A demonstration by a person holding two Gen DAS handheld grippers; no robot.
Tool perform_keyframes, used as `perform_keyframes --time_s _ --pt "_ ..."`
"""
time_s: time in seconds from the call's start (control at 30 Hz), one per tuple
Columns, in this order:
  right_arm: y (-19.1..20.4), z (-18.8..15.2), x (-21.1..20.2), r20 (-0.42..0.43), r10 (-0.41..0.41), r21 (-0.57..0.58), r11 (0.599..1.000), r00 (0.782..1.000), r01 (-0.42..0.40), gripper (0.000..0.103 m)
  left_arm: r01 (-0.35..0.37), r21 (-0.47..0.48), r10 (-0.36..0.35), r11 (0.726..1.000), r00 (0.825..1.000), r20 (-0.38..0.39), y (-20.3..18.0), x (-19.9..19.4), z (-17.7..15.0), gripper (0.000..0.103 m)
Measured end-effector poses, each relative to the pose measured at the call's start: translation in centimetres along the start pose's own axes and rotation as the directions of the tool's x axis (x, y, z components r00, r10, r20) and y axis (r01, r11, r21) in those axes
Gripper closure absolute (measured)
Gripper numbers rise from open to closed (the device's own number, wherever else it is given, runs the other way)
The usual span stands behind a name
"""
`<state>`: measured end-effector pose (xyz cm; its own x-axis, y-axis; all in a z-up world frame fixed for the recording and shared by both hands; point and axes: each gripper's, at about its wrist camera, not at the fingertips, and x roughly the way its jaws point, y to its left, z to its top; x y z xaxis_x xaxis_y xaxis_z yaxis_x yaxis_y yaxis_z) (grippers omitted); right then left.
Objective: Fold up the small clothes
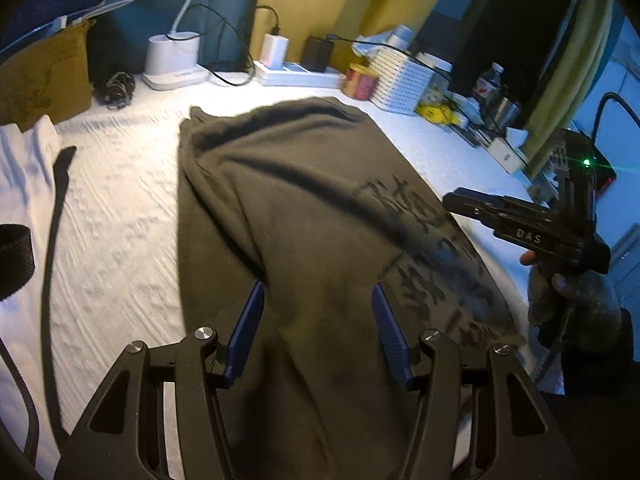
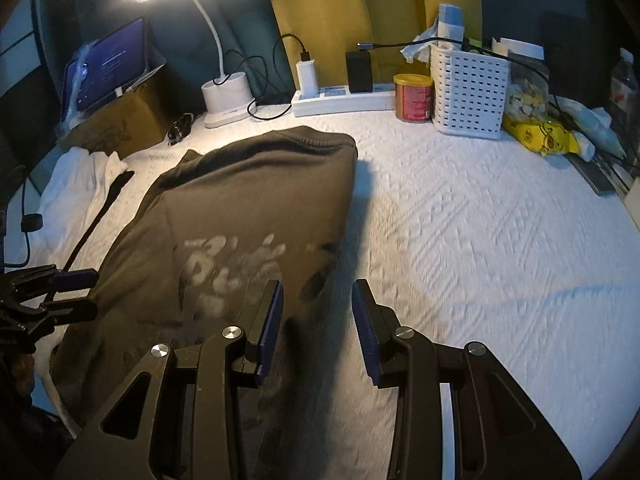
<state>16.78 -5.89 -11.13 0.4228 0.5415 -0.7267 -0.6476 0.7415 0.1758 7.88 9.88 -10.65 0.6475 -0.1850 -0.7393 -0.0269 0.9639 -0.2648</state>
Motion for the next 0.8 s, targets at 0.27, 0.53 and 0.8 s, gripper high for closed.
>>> perform_keyframes --time_s 0.27,0.53,0.8 --pt "0.2 -2.7 -1.1 -0.011 -0.011 0.015 1.0 1.0 0.011 0.065 0.065 0.002 -0.064 0.998 0.998 -0.029 -1.0 -0.6 -2.6 0.047" --pt "0.7 -4.6 -2.1 -0.011 -0.014 0.023 1.0 1.0 0.015 0.065 0.071 0.019 -0.07 0.997 0.997 -0.015 -2.1 -1.4 -5.1 0.096" --pt "1.3 -6.3 -2.9 -0.014 0.009 0.026 1.0 1.0 -0.008 0.065 0.146 -0.015 -0.145 0.989 0.987 0.069 -1.4 -4.2 -6.1 0.101"
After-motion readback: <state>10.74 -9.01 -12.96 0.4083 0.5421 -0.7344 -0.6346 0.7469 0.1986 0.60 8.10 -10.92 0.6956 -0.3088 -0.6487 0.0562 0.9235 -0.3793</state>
